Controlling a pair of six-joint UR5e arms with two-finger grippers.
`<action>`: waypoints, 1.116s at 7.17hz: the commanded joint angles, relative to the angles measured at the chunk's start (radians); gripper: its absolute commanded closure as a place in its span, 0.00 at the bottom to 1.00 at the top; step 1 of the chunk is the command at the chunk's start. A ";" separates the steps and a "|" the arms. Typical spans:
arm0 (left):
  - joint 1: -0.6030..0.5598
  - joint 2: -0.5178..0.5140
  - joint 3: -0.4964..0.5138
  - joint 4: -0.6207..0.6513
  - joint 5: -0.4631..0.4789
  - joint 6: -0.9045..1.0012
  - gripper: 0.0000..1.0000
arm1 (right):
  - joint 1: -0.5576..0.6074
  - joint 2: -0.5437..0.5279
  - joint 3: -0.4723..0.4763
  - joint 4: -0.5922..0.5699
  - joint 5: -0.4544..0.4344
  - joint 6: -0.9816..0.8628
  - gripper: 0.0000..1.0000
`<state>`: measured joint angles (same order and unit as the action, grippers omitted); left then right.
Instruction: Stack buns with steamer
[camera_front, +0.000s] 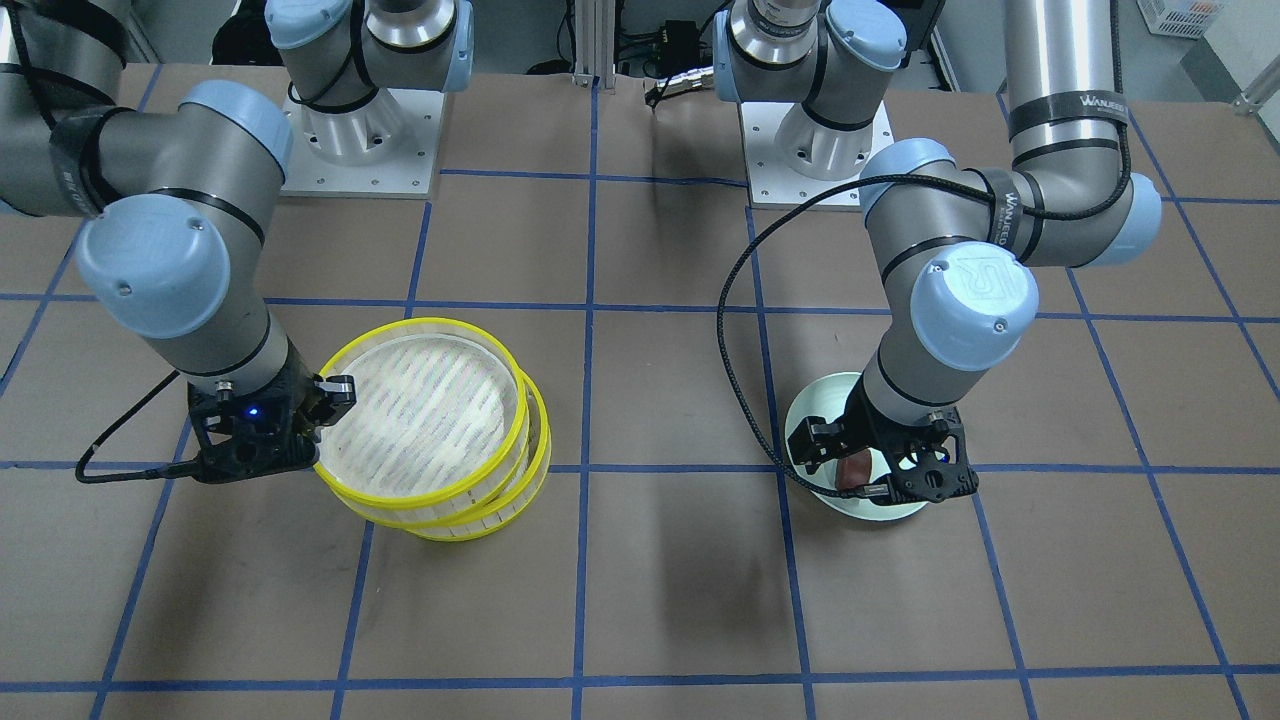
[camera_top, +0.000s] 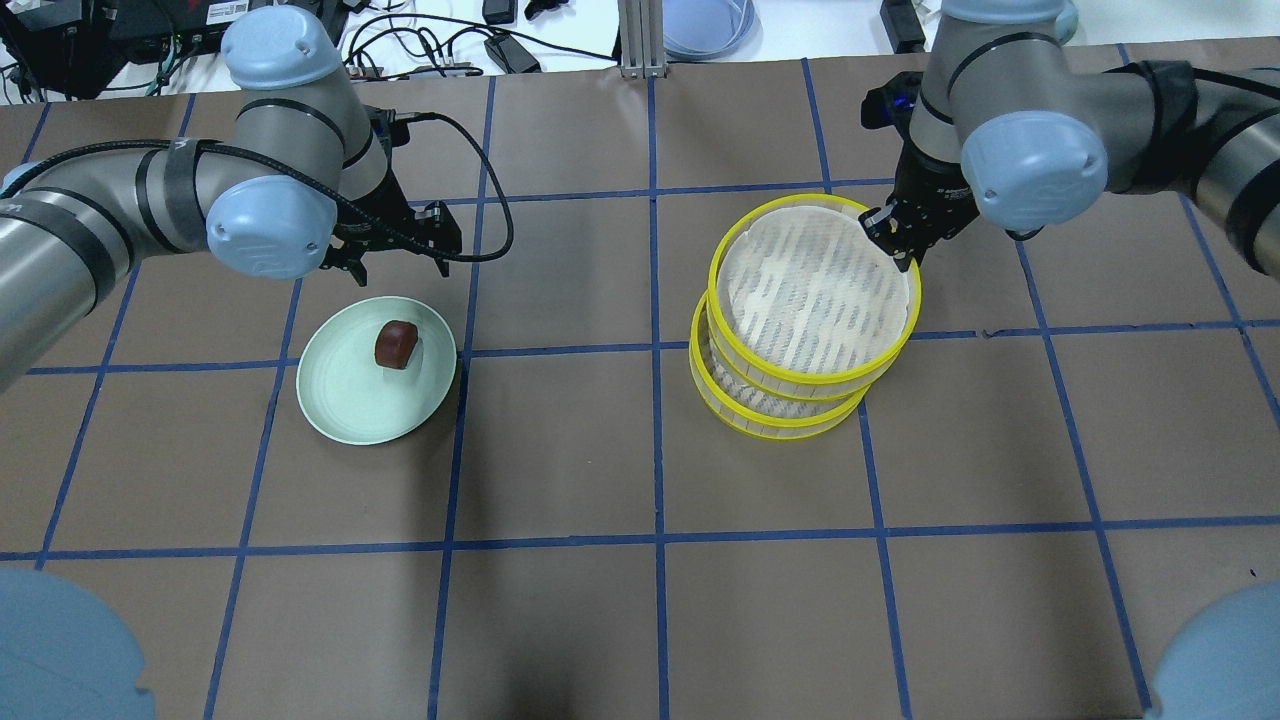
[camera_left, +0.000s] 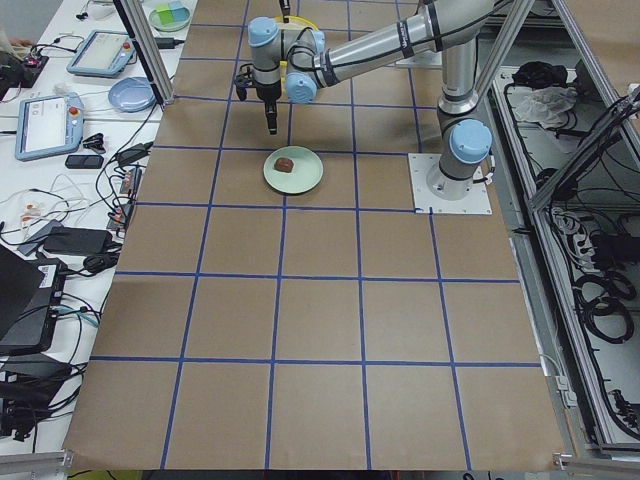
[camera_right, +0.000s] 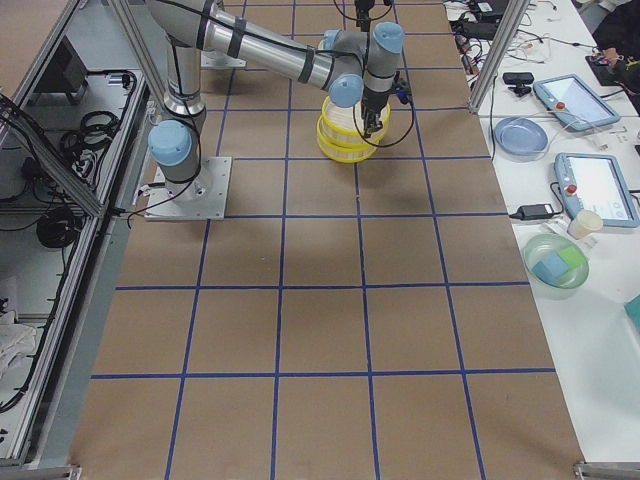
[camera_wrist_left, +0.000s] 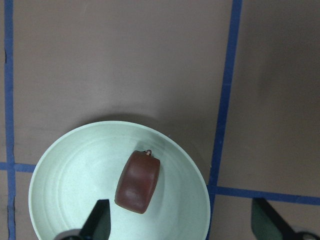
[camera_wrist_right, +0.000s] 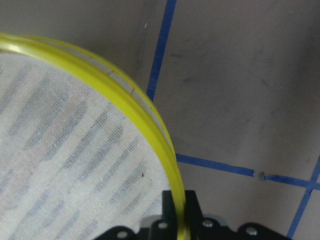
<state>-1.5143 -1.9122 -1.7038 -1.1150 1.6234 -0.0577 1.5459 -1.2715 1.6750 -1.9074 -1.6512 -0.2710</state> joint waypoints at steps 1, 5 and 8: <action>0.072 -0.025 -0.028 0.006 -0.003 0.088 0.01 | 0.035 0.009 0.041 -0.008 -0.021 0.003 1.00; 0.094 -0.103 -0.103 0.126 -0.109 0.073 0.02 | 0.046 0.014 0.042 -0.051 -0.035 0.004 1.00; 0.098 -0.097 -0.106 0.116 -0.106 0.074 0.34 | 0.046 0.020 0.038 -0.056 -0.036 0.010 1.00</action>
<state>-1.4178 -2.0123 -1.8085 -0.9986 1.5173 0.0116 1.5922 -1.2539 1.7131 -1.9628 -1.6868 -0.2648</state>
